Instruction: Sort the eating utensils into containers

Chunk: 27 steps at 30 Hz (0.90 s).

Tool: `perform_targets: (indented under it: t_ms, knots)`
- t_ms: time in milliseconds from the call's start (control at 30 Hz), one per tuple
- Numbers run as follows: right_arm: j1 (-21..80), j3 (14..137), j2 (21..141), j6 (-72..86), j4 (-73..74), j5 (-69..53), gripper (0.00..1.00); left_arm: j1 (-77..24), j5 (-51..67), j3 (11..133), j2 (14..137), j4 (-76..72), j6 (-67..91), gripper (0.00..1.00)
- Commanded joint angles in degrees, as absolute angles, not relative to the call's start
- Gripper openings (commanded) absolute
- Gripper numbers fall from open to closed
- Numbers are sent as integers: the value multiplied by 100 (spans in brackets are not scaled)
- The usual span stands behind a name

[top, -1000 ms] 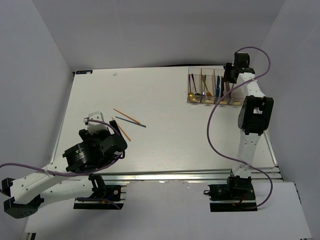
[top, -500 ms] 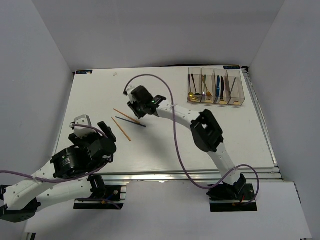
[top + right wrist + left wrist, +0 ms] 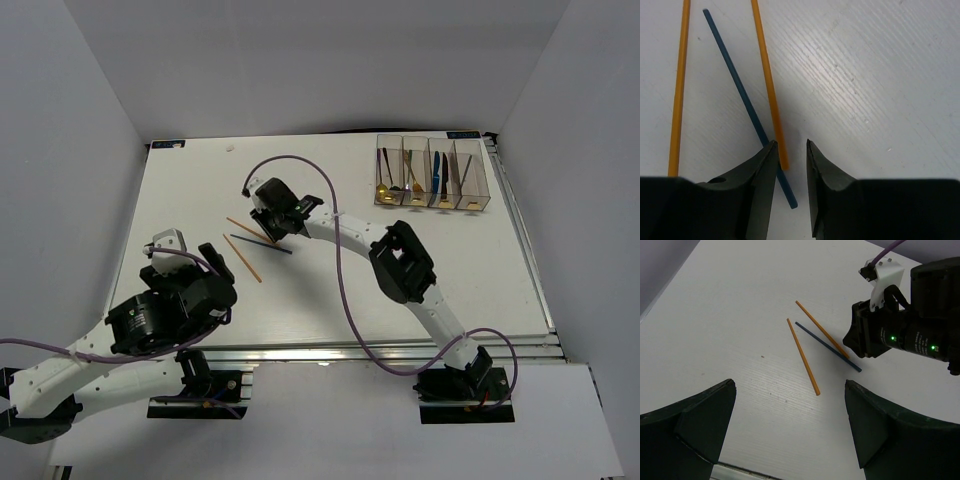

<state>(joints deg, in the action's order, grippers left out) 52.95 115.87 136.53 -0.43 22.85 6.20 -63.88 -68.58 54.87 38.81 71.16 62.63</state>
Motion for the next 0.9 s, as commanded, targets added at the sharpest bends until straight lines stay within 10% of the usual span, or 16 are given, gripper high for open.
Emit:
perform_targets:
  t_ms: [0,400,600,867]
  knots:
    - [5282,12119,13807,-70,2223,466,35,-6381,-7040,5563,3929,7119,6328,98]
    - [5317,12577,14475,-70,2452,228,38,-6381,-7022,5563,3920,7093,6302,98]
    - [5344,12439,14573,-246,2786,640,10,-6381,-7014,5563,3876,7093,6302,98]
    - [5344,11795,13861,-378,2294,1160,0,-6381,-7005,5555,3876,7093,6302,98]
